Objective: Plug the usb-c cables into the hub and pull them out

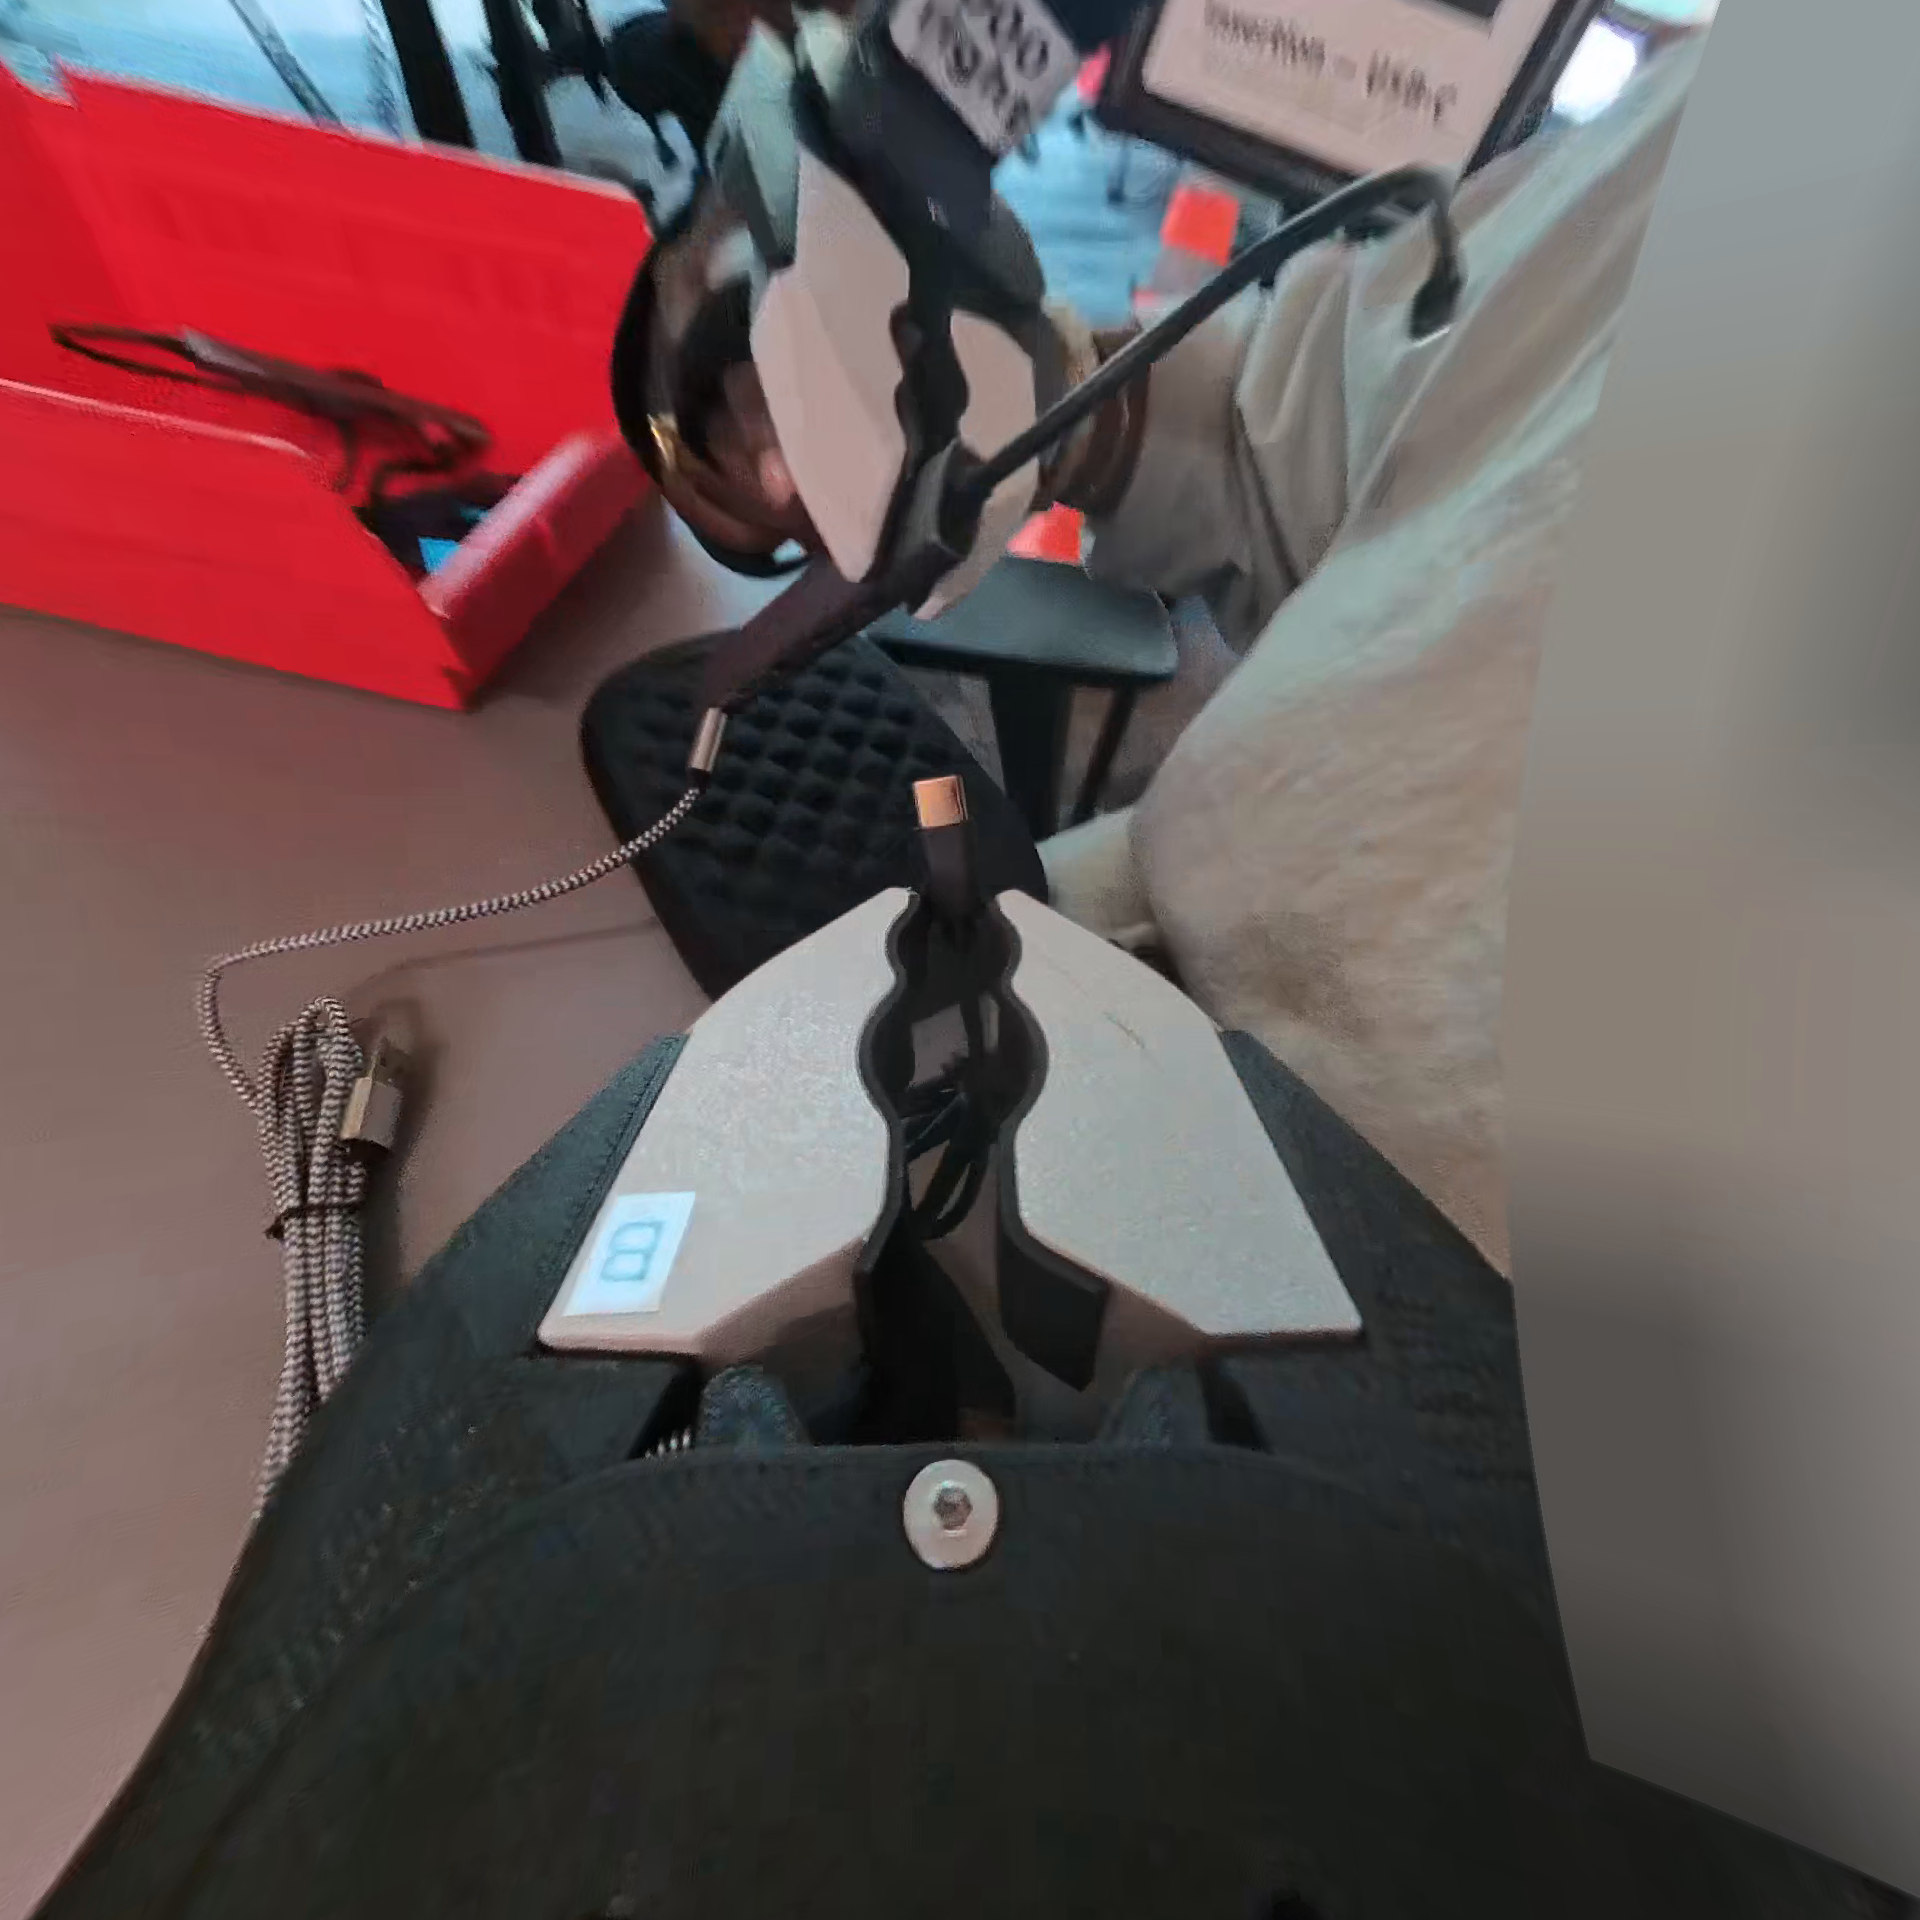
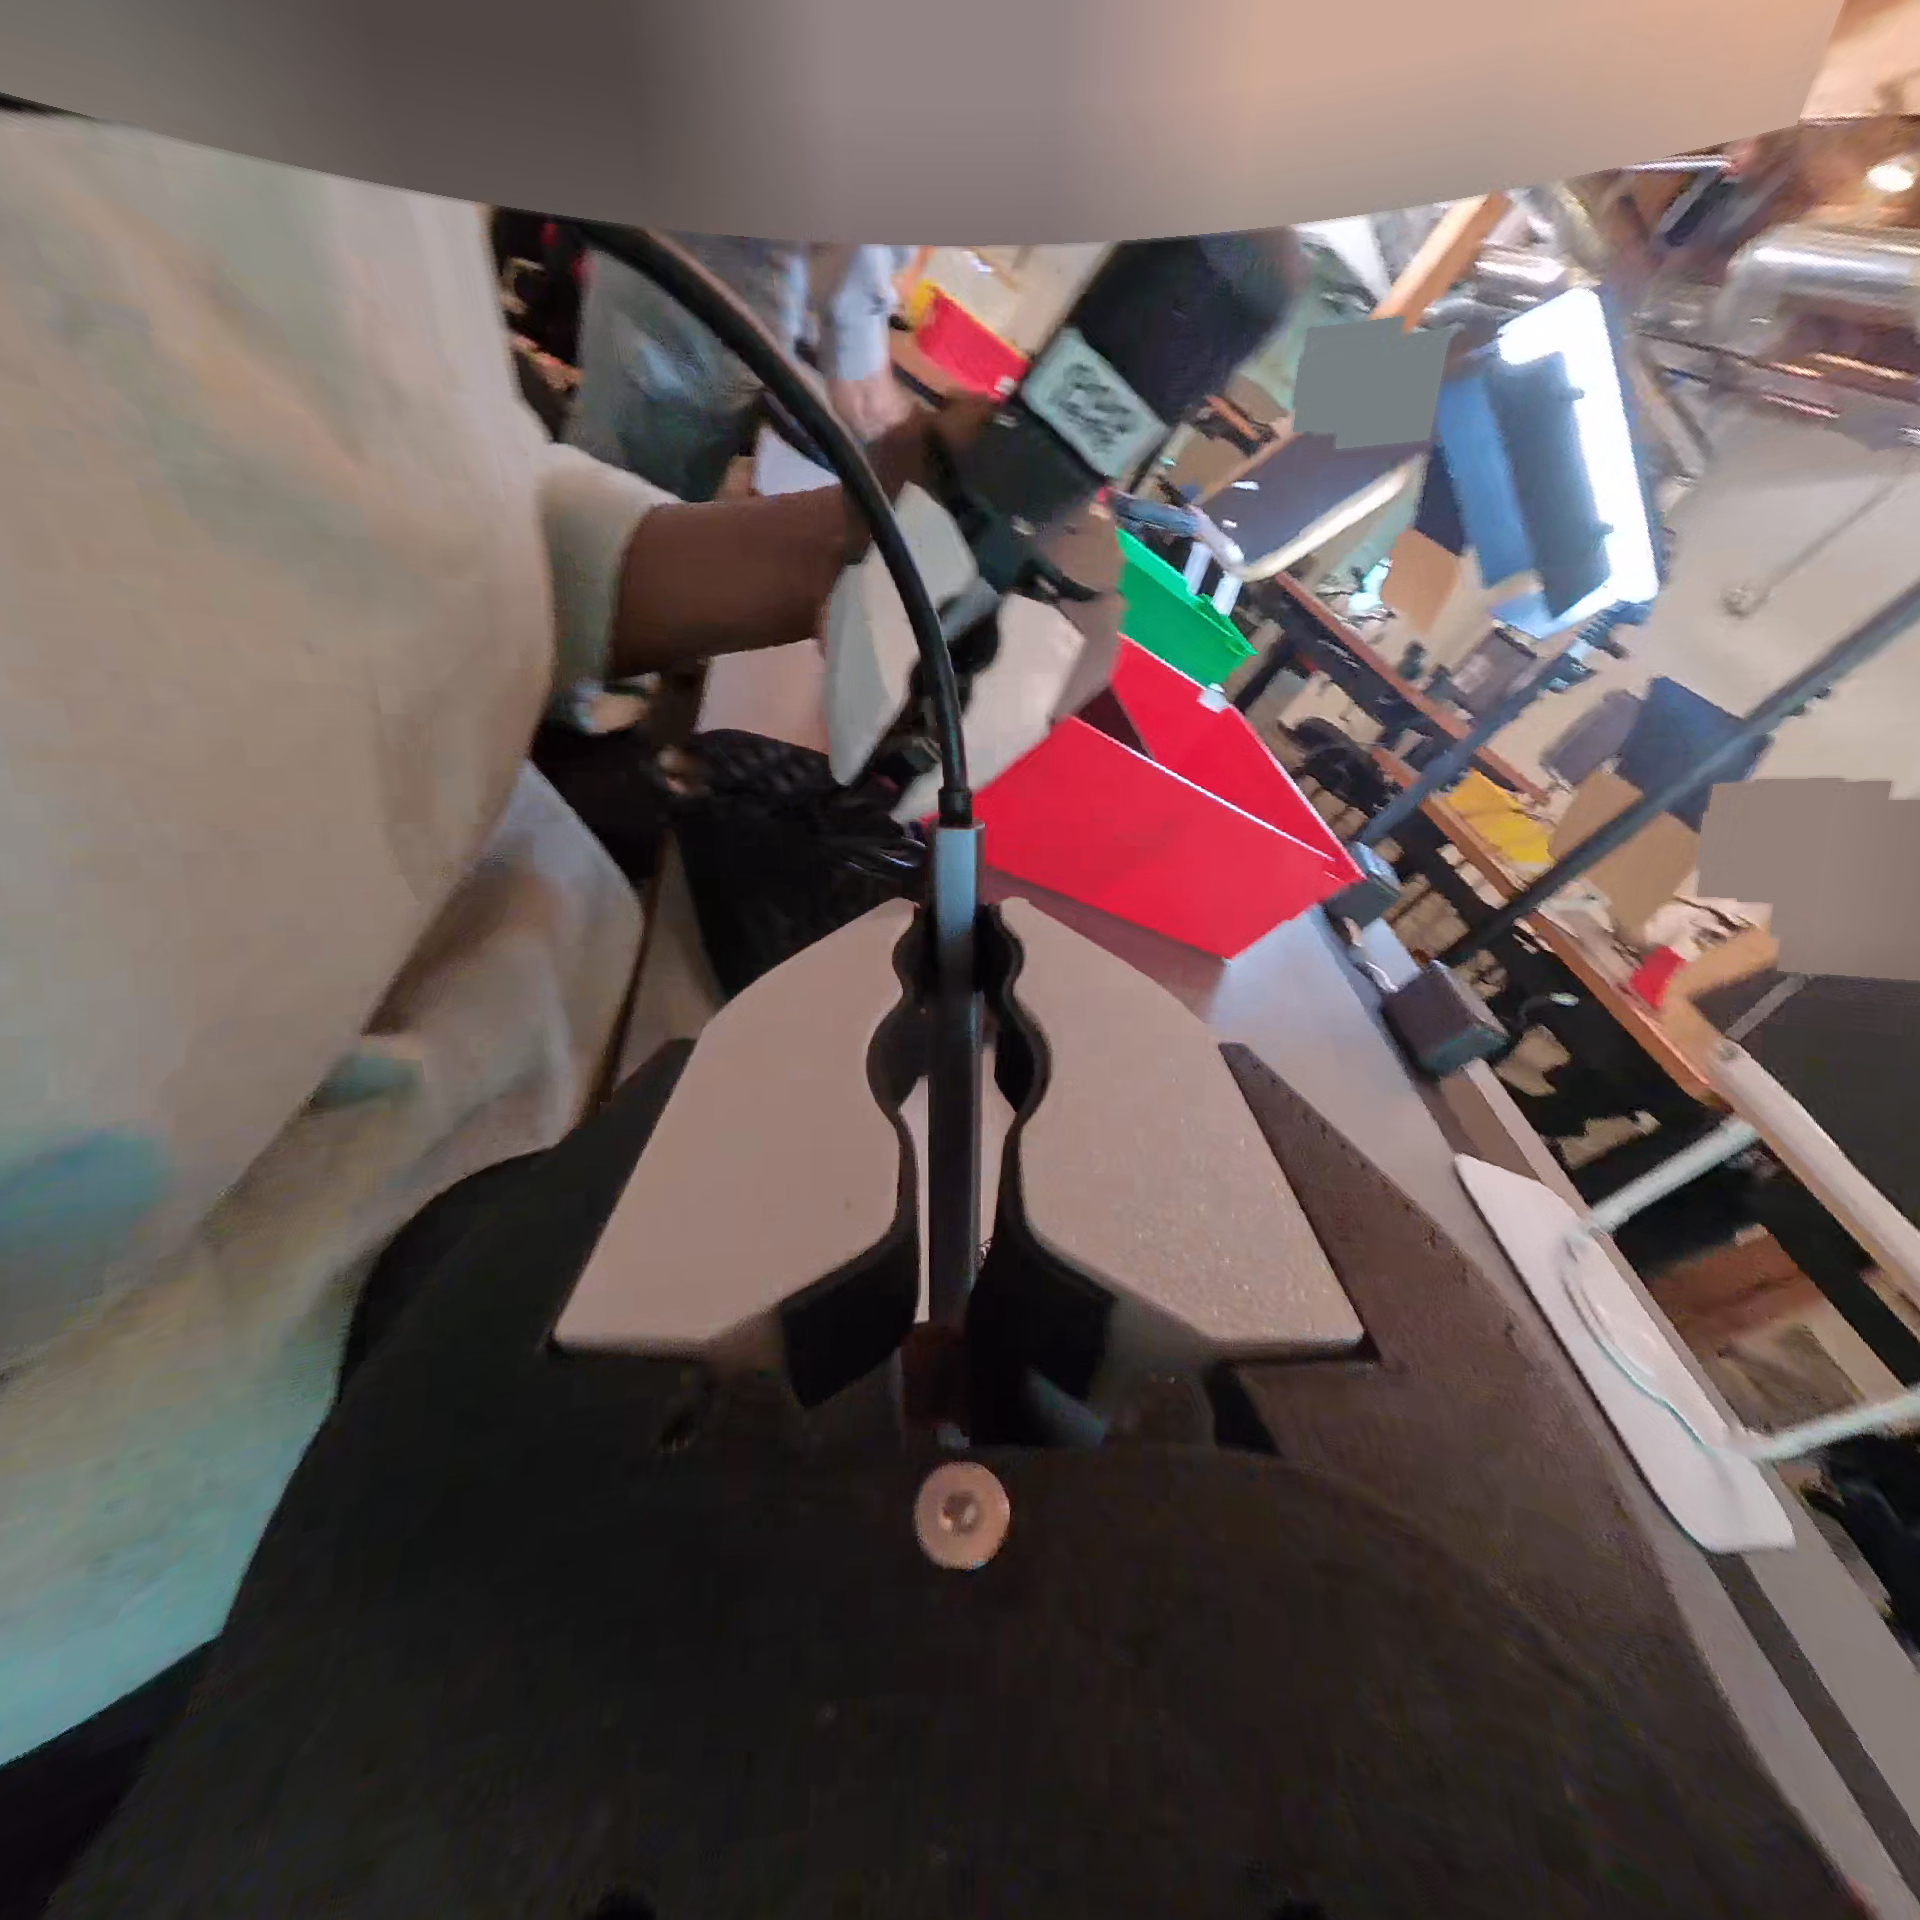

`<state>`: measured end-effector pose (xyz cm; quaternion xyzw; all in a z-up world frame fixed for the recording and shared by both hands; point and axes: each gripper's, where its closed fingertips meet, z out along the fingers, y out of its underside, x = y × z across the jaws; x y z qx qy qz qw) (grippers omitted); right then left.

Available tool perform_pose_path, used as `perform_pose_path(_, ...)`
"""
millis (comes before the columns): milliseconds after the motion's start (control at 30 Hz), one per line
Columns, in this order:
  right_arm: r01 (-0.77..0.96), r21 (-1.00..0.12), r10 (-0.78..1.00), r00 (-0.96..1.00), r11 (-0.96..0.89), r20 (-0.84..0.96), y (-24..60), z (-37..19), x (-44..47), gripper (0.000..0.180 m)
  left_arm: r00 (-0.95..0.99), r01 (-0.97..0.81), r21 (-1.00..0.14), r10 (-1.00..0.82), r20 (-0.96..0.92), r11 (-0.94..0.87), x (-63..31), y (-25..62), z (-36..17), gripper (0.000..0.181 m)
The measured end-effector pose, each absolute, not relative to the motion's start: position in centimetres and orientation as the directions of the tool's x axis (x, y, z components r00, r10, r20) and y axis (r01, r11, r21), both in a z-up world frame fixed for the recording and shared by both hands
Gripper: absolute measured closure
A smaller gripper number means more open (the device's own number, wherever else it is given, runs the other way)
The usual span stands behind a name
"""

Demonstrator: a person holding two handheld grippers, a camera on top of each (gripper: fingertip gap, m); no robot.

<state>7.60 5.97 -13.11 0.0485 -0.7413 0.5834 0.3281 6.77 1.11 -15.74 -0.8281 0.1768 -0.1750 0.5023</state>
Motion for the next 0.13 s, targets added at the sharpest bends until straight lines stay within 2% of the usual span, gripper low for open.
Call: perform_pose_path(133,-0.509,-0.808,0.221,-0.786,0.298,0.577,4.5,-12.1,9.4,0.171,0.811,-0.204,-0.849,-0.57,0.131,-0.487,8.5,1.6,-16.5,0.17)
